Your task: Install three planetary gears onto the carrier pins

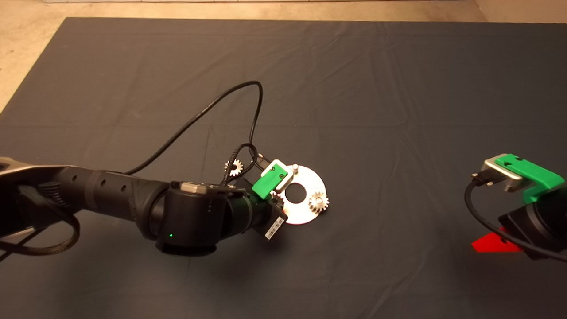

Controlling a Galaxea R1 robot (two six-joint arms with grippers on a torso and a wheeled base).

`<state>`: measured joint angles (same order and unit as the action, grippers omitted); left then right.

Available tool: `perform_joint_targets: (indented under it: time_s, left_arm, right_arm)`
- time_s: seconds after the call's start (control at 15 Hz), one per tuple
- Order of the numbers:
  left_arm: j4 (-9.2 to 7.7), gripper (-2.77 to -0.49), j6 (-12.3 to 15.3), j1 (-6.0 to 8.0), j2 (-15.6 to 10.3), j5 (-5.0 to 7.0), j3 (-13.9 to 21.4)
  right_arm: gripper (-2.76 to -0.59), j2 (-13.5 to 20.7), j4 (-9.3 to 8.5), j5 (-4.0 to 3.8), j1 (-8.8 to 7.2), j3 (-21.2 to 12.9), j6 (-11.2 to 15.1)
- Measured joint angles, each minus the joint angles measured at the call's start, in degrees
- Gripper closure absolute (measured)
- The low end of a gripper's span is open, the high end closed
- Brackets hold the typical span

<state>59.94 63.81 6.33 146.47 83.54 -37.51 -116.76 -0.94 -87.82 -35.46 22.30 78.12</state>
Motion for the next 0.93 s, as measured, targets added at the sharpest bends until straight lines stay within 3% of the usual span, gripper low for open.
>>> perform_joint_targets:
  time_s: [0.93]
  left_arm:
    - [0.96, -0.77, 0.21, -0.44, -0.11, -0.05, 0.02]
  right_arm:
    - [-1.87, 0.0, -0.22, 0.01, -0.43, -0.02, 0.0]
